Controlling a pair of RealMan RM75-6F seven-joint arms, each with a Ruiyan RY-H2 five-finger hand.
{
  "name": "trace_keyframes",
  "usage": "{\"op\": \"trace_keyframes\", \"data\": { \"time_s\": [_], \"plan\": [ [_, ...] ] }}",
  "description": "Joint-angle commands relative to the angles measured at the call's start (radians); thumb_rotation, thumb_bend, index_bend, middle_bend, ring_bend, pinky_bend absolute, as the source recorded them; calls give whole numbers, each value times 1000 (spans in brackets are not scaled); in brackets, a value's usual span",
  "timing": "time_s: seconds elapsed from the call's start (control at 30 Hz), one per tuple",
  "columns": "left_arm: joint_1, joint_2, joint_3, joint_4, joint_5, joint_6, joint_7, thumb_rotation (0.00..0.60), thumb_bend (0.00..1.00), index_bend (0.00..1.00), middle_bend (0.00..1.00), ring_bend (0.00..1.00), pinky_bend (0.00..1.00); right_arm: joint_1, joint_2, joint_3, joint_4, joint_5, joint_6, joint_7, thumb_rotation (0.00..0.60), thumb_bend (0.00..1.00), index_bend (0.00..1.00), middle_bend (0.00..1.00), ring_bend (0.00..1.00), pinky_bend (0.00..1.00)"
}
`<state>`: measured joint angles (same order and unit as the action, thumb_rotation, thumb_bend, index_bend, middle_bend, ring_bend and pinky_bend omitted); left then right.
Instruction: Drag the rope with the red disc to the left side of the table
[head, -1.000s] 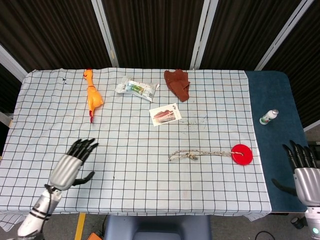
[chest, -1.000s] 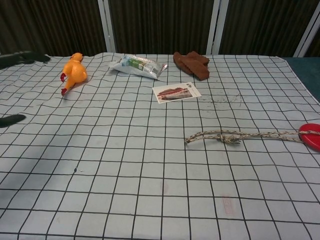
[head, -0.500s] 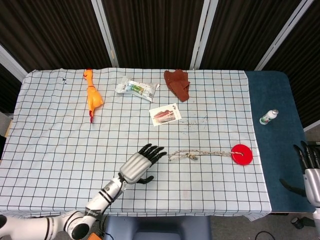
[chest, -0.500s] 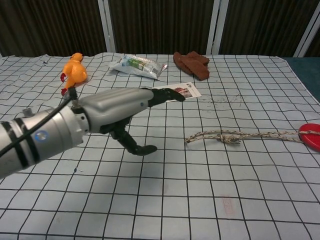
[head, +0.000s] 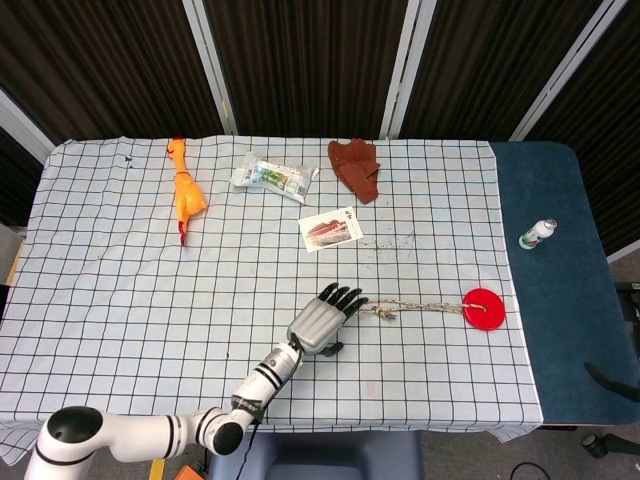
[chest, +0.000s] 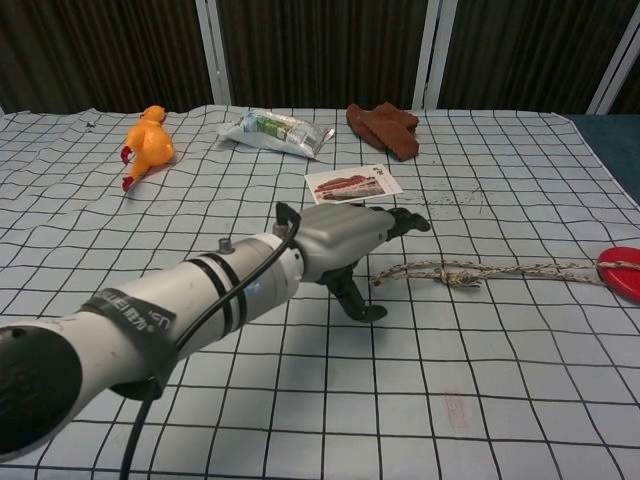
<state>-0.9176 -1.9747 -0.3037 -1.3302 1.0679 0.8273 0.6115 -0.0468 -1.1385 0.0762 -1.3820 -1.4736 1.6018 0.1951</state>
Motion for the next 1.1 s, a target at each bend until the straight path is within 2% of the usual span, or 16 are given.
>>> {"op": "trace_keyframes", "data": {
  "time_s": [0.03,0.7,1.1],
  "plan": [
    [-32,-50,-16,51,-46,31,29,600,324,17,0,0,9,-3,-3,1,9,4,-2,10,600,245,0,0,0,0],
    [-130,-175,-54,265,-137,33,8,600,325,227,33,0,21,-11,-4,8,45,20,-18,45,600,246,0,0,0,0],
    [-151,-220,-60,352,-100,58,-49,600,384,386,89,0,52,-18,-6,9,52,27,-23,44,600,246,0,0,0,0]
  ]
}}
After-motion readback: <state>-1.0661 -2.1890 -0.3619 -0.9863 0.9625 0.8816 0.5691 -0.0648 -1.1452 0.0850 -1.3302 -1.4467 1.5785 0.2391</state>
